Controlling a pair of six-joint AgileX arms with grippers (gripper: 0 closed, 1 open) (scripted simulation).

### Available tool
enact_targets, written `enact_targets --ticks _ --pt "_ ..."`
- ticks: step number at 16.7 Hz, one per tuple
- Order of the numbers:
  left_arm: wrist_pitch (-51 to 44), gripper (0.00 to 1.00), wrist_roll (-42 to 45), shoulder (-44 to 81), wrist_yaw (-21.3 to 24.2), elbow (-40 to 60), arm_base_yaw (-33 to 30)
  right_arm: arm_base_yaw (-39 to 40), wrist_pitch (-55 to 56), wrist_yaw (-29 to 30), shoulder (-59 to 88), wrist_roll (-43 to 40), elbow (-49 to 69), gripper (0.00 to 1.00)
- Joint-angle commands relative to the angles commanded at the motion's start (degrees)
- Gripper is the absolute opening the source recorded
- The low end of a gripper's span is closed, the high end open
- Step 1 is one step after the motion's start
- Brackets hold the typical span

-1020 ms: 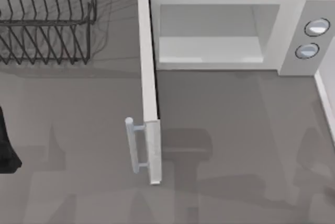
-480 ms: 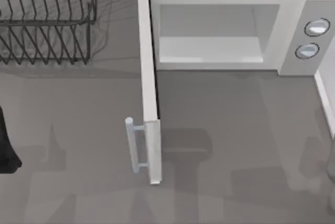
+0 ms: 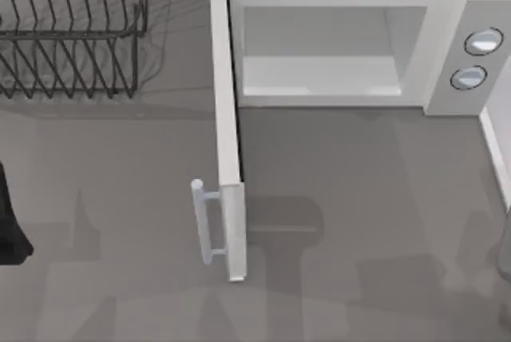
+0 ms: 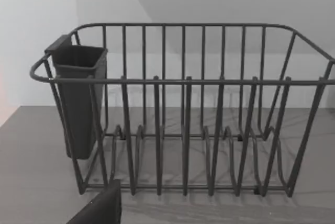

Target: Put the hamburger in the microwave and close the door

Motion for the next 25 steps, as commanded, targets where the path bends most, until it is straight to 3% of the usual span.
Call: enact_targets --ticks 13,21,22,25 --pt "0.0 1.0 0.0 0.0 0.0 0.0 0.0 0.0 0.0 0.0 0.0 0.0 0.0 0.02" --pt "0.0 1.0 0.0 0.0 0.0 0.0 0.0 0.0 0.0 0.0 0.0 0.0 0.0 0.0" --pt "0.0 1.0 0.0 0.0 0.0 0.0 0.0 -0.1 -6.3 -0.3 -4.0 1.3 2.8 0.0" --pt "0.0 1.0 0.0 0.0 0.0 0.0 0.0 -0.1 -8.6 -0.3 -4.7 1.1 4.6 0.0"
